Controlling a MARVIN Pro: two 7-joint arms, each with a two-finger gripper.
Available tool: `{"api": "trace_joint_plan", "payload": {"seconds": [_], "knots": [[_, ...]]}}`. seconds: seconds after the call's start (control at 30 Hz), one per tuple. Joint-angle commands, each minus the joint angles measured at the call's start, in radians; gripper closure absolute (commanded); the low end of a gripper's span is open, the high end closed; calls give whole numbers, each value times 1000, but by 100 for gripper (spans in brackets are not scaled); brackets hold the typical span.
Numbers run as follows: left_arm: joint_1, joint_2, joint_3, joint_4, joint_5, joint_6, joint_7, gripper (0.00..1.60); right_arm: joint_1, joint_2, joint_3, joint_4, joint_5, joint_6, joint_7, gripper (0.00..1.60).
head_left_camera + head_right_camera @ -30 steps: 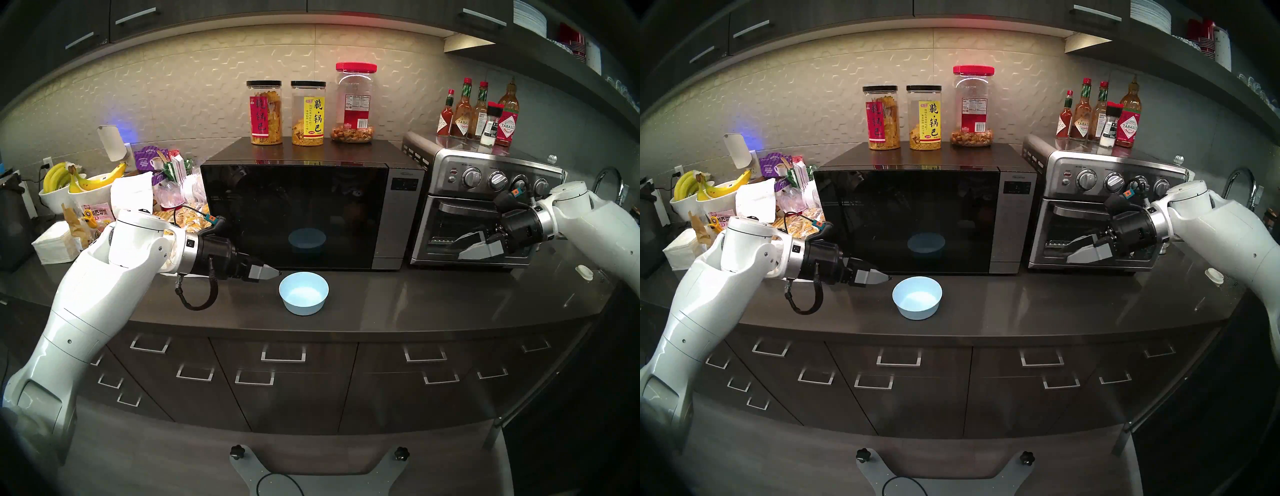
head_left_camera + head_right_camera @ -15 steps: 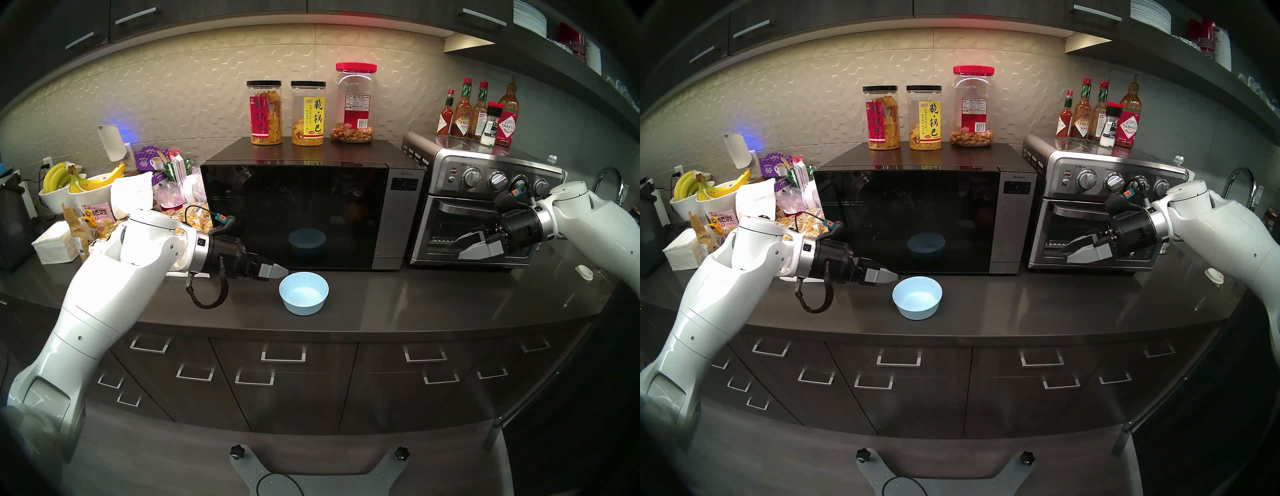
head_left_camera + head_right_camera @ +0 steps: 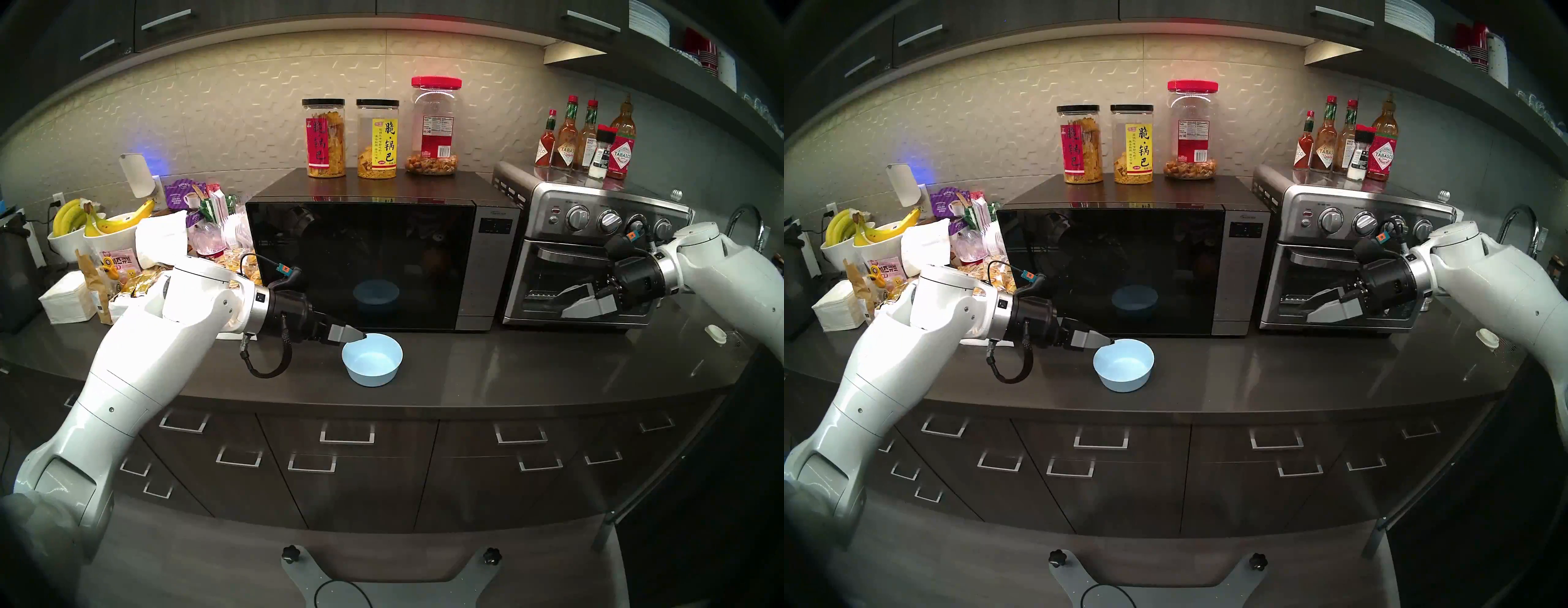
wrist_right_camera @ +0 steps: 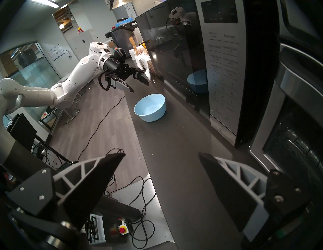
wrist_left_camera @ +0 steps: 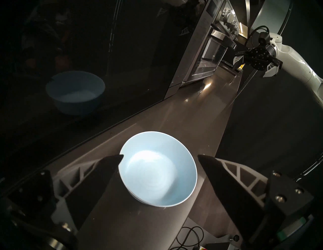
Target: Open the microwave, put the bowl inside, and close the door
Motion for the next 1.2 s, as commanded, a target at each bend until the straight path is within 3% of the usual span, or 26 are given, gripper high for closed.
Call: {"api": "trace_joint_plan", "payload": {"seconds": [0.0, 0.23, 1.17], "knots": [[-54, -15, 18, 4, 8, 3, 7, 0, 17, 0, 15, 0, 7, 1, -1, 0], [-80, -4, 59, 16, 18, 3, 14, 0, 17, 0, 15, 0, 7, 1, -1, 0], [-63, 28, 86, 28, 4, 3, 29, 0, 17, 0, 15, 0, 8, 2, -1, 0]]}}
